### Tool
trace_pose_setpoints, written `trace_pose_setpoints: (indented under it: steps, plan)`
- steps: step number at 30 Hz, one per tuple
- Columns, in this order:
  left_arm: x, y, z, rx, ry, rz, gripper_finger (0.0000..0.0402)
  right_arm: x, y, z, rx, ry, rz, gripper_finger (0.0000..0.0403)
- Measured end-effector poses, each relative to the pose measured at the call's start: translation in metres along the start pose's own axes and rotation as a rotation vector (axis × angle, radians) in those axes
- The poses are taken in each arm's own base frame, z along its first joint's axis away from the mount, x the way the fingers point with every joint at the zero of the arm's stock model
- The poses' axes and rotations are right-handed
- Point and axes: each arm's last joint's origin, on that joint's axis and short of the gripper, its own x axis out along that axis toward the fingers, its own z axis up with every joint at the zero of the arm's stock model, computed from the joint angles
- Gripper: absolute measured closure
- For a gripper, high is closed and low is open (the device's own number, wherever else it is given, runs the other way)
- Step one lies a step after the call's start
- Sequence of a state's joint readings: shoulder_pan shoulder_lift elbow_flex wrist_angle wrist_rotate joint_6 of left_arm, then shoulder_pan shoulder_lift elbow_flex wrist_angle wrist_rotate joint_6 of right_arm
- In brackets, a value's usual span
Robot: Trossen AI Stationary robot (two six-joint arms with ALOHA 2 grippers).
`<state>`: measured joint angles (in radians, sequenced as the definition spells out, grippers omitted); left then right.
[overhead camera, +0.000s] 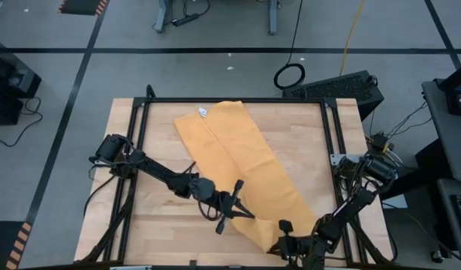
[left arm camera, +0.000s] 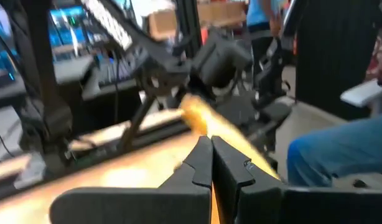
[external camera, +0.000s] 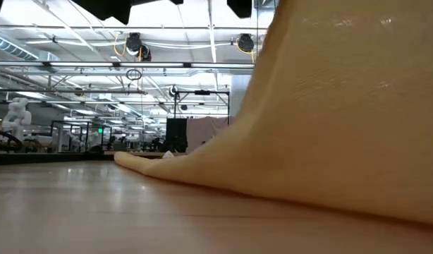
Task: Roll towel
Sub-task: Fold the yellow towel
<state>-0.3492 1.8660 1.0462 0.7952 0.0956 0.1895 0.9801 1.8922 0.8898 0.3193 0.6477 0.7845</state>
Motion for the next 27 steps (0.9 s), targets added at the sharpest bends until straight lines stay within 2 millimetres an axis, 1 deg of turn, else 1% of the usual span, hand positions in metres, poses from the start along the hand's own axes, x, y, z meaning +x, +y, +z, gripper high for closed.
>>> trace_pose_setpoints:
  steps: [3,6,9,14,18,21,24,27]
  plan:
    - [0.000,0.001,0.004,0.014,-0.043,0.009,0.0402,0.000,0.000,0.001,0.054,-0.012,0.001,0.0388]
    - [0.000,0.001,0.007,0.039,-0.067,0.014,0.0402,-0.001,0.001,0.003,0.085,-0.014,0.003,0.0367]
    - [0.000,0.002,0.005,0.042,-0.057,0.014,0.0402,-0.006,0.002,0.008,0.121,-0.008,0.009,0.0333]
    - [0.000,0.002,0.005,0.041,-0.049,0.014,0.0402,-0.022,0.004,0.017,0.153,0.007,0.012,0.0270]
    - [0.000,0.002,0.005,0.042,-0.051,0.014,0.0402,-0.035,0.004,0.020,0.167,0.056,0.006,0.0236]
    - [0.001,0.003,0.002,0.042,-0.057,0.017,0.0402,-0.043,0.003,0.015,0.150,0.100,-0.020,0.0227]
    - [0.004,0.005,-0.003,0.044,-0.068,0.029,0.0402,-0.052,0.001,0.010,0.168,0.142,-0.051,0.0228]
    - [0.012,0.009,-0.008,0.041,-0.064,0.039,0.0402,-0.063,0.001,0.008,0.197,0.193,-0.058,0.0232]
